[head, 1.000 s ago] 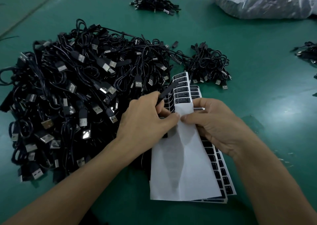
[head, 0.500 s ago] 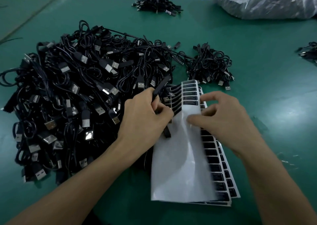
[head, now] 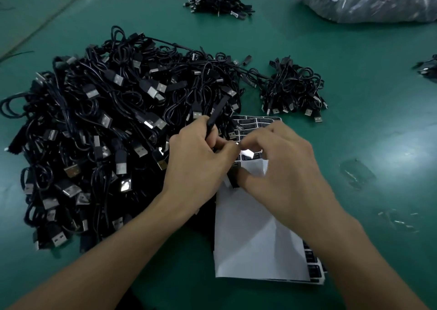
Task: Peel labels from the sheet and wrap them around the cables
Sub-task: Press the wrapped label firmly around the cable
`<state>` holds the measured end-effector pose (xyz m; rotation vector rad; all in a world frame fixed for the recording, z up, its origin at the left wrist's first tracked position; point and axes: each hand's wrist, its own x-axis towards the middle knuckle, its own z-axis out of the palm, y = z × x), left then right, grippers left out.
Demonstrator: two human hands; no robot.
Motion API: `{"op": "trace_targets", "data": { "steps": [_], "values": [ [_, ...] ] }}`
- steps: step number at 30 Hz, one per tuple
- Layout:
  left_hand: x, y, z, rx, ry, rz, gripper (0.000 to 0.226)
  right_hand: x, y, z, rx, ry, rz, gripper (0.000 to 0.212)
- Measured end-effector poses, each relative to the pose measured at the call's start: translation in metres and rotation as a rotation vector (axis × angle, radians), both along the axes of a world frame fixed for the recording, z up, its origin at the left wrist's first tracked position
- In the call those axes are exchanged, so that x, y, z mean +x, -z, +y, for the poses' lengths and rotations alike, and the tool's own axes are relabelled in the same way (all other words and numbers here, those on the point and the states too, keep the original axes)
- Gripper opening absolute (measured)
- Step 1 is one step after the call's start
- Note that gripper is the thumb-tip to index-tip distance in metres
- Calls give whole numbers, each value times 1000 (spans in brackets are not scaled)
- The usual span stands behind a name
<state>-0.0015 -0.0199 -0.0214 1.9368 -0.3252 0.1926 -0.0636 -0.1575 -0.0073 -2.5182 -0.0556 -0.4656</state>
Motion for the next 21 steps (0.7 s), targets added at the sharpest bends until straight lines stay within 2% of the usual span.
{"op": "trace_targets", "data": {
  "steps": [4, 9, 16, 19, 21],
  "values": [
    [-1, -1, 0, 14, 9, -8, 40, 2, 4, 10, -16, 66, -71, 24],
    [-2, -3, 0, -11, 30, 8, 40, 3, 3, 15, -2, 66, -61, 15],
    [-2, -4, 0, -27, 29, 33, 41, 4, 5, 14, 36, 64, -77, 18],
    [-5, -5, 1, -72, 55, 37, 41, 5, 6, 10, 115, 105, -75, 26],
    [-7, -8, 1, -117, 78, 69, 46, 7, 4, 5, 286, 141, -42, 30]
  ]
}}
